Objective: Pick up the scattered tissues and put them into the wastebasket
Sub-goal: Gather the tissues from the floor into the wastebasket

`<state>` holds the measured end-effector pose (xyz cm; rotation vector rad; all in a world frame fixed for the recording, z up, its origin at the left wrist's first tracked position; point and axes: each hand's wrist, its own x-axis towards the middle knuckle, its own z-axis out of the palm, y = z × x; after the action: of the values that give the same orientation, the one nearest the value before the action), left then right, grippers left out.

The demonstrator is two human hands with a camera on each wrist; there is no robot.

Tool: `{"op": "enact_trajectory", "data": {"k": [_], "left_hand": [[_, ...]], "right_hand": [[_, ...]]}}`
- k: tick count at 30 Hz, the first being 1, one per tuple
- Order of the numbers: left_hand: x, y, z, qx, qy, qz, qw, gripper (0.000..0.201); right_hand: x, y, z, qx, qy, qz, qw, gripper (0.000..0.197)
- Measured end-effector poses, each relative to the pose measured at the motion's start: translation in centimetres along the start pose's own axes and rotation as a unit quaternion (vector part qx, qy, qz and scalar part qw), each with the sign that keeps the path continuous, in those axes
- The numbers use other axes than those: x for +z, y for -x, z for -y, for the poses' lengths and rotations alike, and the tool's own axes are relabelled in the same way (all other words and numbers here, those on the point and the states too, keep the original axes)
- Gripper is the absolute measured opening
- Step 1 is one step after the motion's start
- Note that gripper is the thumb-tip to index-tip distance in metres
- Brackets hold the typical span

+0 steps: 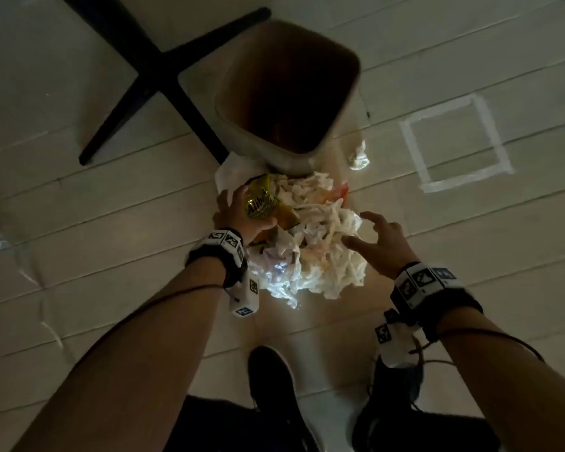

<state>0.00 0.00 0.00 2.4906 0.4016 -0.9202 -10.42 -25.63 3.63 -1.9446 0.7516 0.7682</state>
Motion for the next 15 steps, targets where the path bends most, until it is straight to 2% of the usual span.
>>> {"op": "enact_trajectory", "data": {"k": [4, 7, 11, 15], "left_hand": [[0.6, -5.7, 0.8, -0.032, -0.043, 0.018, 0.998, 0.128], [2.3, -8.4, 1.8, -0.023, -0.041, 0.042, 0.998, 0.139], [5.4, -9.5, 2.3, 0.012, 0.002, 0.033, 0.999, 0.137], [7.2, -8.7, 1.9, 0.058, 0.083, -0.002, 0.995, 0.126]], "right_hand": [[2.1, -5.4, -1.4, 0.043, 0.006, 0.019, 0.999, 0.09], [3.6, -8.9, -2.6, 0.064, -0.01, 0.029, 0.997, 0.102], [5.6, -12.1, -3.2, 0.079, -0.031, 0.048, 0.995, 0.116], [6.9, -13.6, -3.4, 0.04, -0.069, 0.056, 0.995, 0.101]]}}
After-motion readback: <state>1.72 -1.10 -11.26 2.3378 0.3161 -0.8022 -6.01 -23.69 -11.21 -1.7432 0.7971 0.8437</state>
